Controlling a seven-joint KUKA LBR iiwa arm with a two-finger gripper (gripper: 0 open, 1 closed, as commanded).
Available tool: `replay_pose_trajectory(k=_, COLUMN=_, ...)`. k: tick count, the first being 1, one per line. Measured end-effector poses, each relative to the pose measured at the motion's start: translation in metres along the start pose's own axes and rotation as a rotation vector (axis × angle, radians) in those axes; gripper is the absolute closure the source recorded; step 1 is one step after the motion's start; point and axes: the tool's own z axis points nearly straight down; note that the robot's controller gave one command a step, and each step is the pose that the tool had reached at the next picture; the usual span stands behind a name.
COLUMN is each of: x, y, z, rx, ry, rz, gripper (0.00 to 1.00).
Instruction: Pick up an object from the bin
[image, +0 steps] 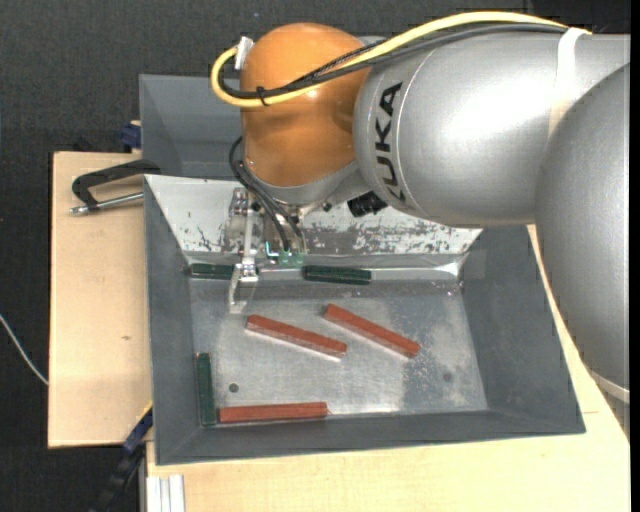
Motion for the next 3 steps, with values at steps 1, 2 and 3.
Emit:
replay_pose_trajectory(k=1, x=-0.002, y=-0.001, z=-0.005, rx=-0.002, ry=-0.009, rz=0.003, gripper=0.00)
replay_pose_trajectory(k=2, x=0.010, y=-0.022, z=0.022, rx=-0.007, ry=-0.017, rz=0.111, gripper=0.00)
replay_pose_trajectory(k=3, x=0.007, y=-0.047, z=0.092, rx=-0.004, ry=-0.011, rz=0.209, gripper=0.00)
